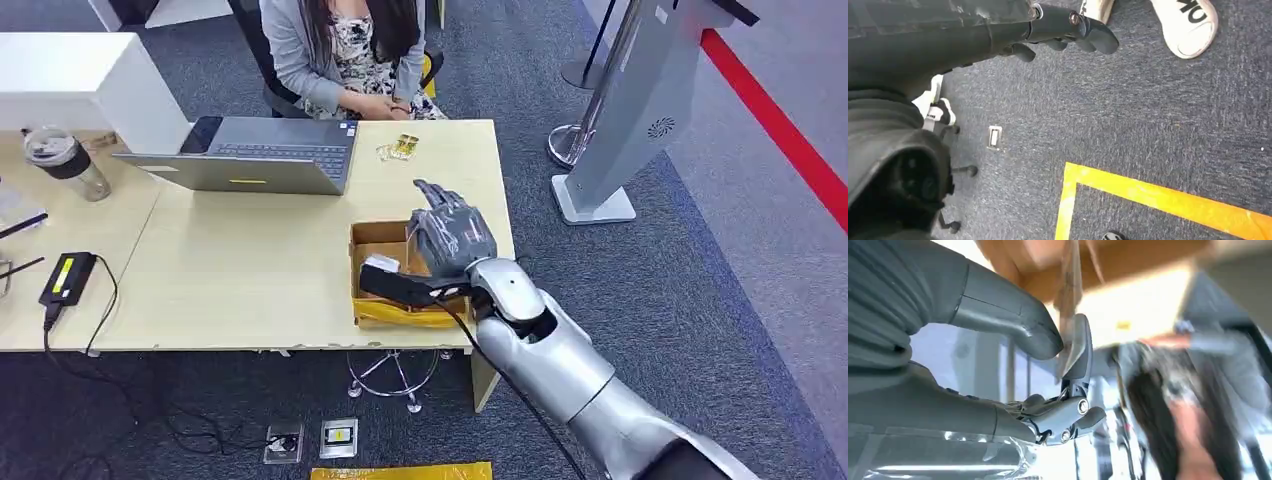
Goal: Pass the card to the sensor for recognition and then transmit it.
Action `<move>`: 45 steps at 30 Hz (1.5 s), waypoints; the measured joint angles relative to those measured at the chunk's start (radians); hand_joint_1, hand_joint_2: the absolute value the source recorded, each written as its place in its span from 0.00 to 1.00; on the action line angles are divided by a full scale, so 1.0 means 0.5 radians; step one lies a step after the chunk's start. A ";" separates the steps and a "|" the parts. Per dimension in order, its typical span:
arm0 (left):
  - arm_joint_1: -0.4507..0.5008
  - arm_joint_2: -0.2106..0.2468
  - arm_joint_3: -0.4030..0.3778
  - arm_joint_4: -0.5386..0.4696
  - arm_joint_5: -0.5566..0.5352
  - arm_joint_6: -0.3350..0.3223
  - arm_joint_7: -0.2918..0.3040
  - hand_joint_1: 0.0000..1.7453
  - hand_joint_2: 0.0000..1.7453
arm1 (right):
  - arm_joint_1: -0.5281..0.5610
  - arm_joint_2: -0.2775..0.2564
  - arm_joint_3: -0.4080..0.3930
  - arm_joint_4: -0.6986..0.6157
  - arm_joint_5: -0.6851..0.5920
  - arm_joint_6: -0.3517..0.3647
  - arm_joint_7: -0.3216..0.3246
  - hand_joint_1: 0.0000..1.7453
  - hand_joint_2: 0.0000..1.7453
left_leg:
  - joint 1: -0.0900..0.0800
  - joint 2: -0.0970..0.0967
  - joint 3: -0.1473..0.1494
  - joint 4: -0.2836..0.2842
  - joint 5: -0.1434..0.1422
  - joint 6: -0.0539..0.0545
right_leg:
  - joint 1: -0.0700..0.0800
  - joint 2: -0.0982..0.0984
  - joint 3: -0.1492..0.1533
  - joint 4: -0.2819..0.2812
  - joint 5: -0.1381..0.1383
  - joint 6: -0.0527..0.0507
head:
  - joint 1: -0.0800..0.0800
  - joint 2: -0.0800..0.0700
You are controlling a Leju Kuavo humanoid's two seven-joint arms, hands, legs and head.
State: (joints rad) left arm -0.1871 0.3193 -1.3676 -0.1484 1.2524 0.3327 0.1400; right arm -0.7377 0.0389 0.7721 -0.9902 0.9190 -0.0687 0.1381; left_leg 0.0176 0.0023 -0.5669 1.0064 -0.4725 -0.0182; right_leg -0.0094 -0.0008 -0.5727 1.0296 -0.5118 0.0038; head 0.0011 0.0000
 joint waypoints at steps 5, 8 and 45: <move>0.000 0.000 -0.001 0.000 -0.004 -0.003 -0.002 0.00 0.00 | -0.084 0.037 -0.016 -0.073 -0.001 0.000 -0.034 1.00 1.00 | 0.000 0.000 0.000 0.000 0.000 0.000 | 0.000 0.000 0.000 0.000 0.000 0.000 | 0.000 0.000; -0.001 0.000 -0.002 0.000 -0.023 -0.021 -0.002 0.00 0.00 | -0.127 0.070 -0.026 -0.069 -0.037 0.044 -0.056 1.00 1.00 | 0.000 0.000 0.000 0.000 0.000 0.000 | 0.000 0.000 0.000 0.000 0.000 0.000 | 0.000 0.000; -0.008 -0.004 -0.129 0.000 -0.082 -0.103 -0.024 0.00 0.00 | -0.629 0.415 -0.027 0.917 0.108 -0.050 -0.204 0.00 0.00 | 0.000 0.000 -0.001 0.000 0.001 -0.001 | 0.000 0.000 -0.002 0.000 0.000 0.000 | -0.001 0.000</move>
State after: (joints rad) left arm -0.1912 0.3174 -1.4321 -0.1484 1.2112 0.2811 0.1282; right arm -1.0521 0.2465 0.7588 -0.5318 0.9731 -0.0935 0.0362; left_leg 0.0176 0.0021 -0.5672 1.0065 -0.4721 -0.0188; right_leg -0.0093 -0.0009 -0.5737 1.0297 -0.5118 0.0037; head 0.0008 0.0000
